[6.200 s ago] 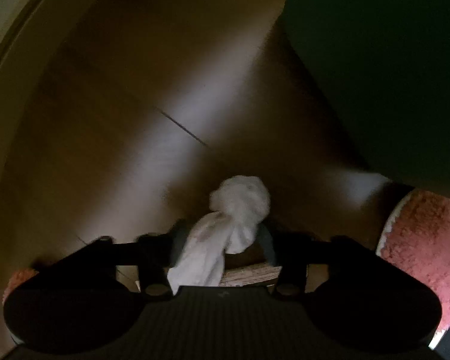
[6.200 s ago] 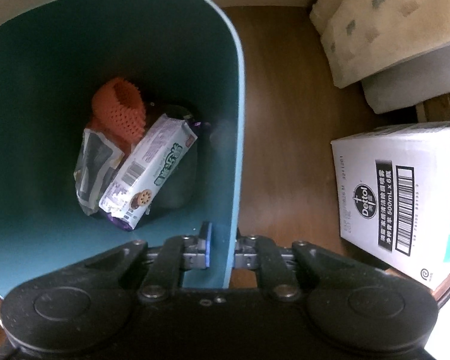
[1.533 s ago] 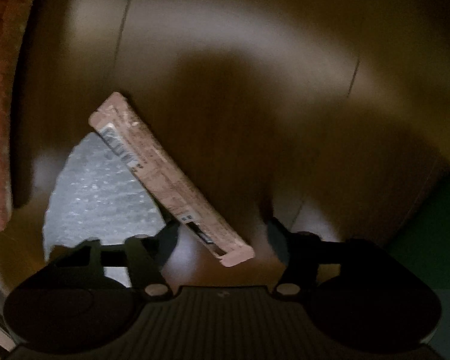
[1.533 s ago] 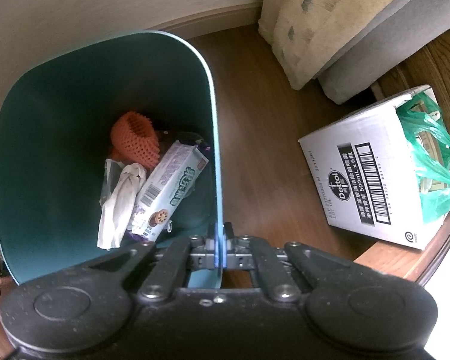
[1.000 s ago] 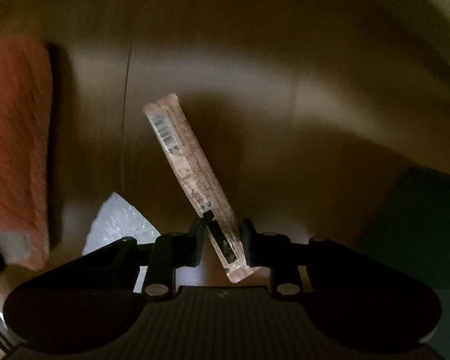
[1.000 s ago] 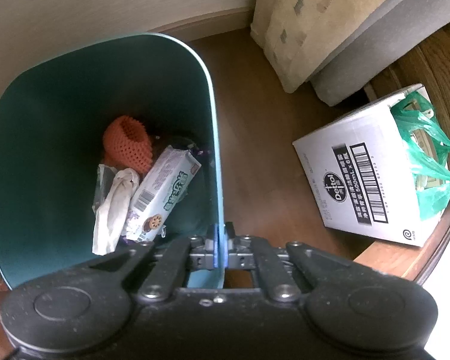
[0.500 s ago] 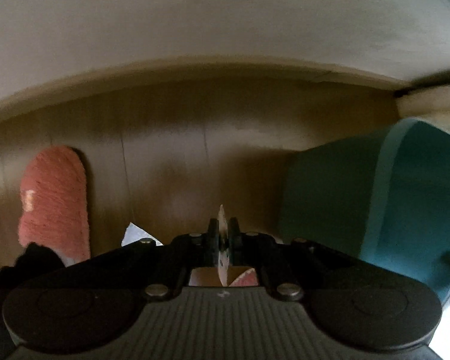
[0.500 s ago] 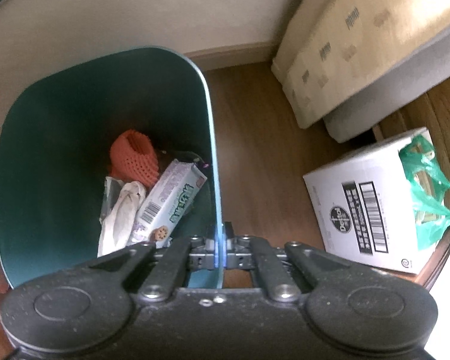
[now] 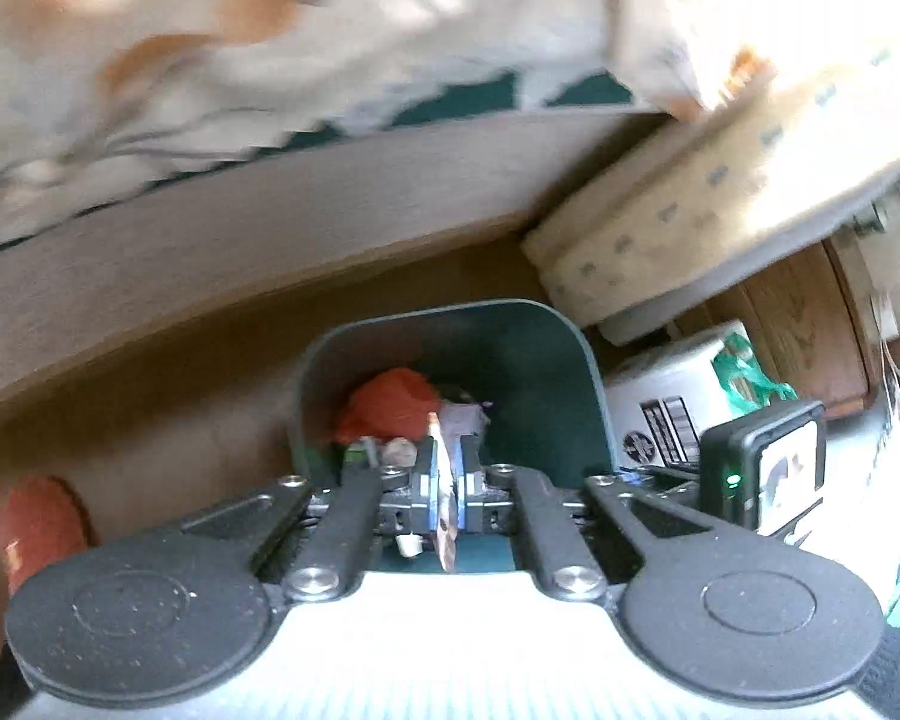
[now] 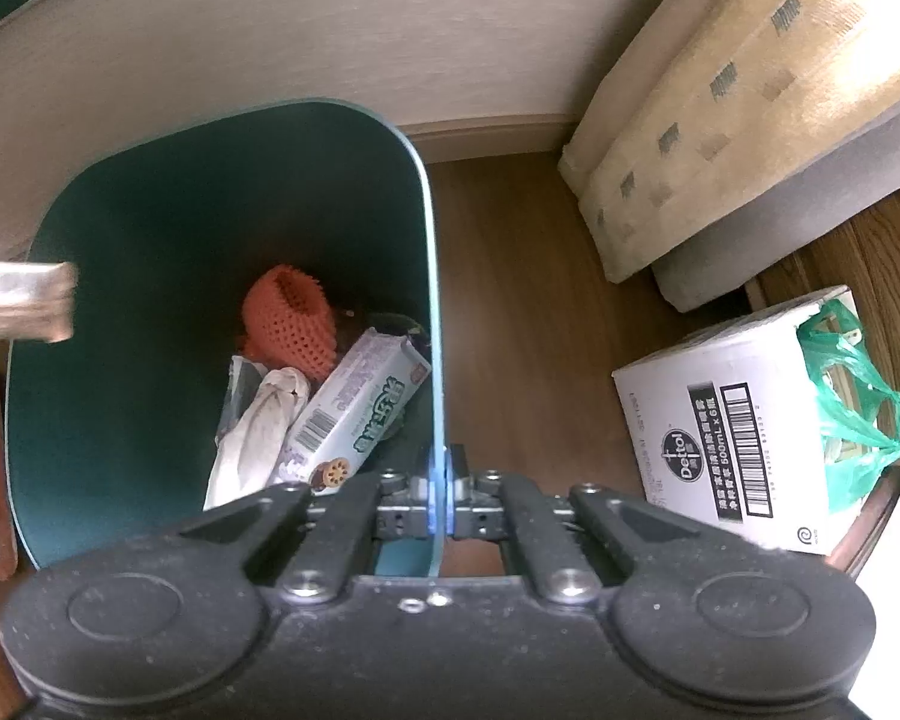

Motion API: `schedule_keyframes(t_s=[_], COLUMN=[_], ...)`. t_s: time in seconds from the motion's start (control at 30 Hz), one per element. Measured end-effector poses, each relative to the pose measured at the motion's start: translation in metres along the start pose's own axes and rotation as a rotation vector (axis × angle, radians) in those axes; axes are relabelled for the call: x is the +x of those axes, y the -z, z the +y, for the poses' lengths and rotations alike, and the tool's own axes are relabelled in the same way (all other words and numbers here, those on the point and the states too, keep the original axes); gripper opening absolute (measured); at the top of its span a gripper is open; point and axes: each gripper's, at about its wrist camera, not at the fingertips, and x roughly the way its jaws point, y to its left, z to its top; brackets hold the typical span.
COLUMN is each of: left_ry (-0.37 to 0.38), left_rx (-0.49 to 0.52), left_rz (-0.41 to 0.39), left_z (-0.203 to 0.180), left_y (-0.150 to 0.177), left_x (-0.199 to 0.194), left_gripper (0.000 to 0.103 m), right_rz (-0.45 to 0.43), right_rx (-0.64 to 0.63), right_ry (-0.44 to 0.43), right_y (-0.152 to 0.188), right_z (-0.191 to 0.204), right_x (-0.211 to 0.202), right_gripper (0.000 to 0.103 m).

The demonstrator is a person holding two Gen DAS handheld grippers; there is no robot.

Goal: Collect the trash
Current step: 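Carry the stick wrapper into the wastebasket and open the left tool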

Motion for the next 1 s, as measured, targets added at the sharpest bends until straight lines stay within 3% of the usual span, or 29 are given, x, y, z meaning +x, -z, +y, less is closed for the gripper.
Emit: schedule_keyframes(t_s=[0.17, 0.3, 0.43, 0.53, 0.6, 0.73, 0.87, 0.9, 1.0], left_ry=[-0.013, -0.080, -0.080, -0.067, -0.061, -0.068, -0.059, -0.076, -0.142], left_rx=[0.098, 0.166, 0.181, 0.191, 0.202, 0.228, 0.188, 0.176, 0.121], left_rz=[0.107, 0.155, 0.187, 0.186, 0.170, 0.123, 0.079, 0.068, 0.063], left_z=[-0.031, -0.045, -0.042, -0.043, -0.043, -0.038, -0.009, 0.001, 0.035], left_y=[0.001, 0.002, 0.006, 0.008, 0.010, 0.016, 0.029, 0.034, 0.051], left_x=[0.056, 0.089, 0.096, 0.097, 0.090, 0.071, 0.039, 0.032, 0.023], left_gripper=[0.005, 0.005, 0.007, 0.030, 0.058, 0.063, 0.065, 0.072, 0.076], right_rz=[0.006, 0.005, 0.005, 0.003, 0.002, 0.000, 0.000, 0.000, 0.007], right_rx=[-0.006, -0.016, -0.019, -0.022, -0.025, -0.027, -0.027, -0.031, -0.058], right_ry=[0.002, 0.003, 0.005, 0.004, 0.003, 0.007, 0.007, 0.008, 0.013], right_y=[0.000, 0.000, 0.000, 0.000, 0.000, 0.001, 0.000, 0.000, 0.000], right_z=[0.002, 0.003, 0.003, 0.005, 0.006, 0.007, 0.005, 0.005, 0.003], right_x=[0.000, 0.000, 0.000, -0.002, -0.003, -0.003, -0.002, -0.002, 0.001], right_gripper=[0.002, 0.003, 0.003, 0.003, 0.003, 0.003, 0.003, 0.003, 0.002])
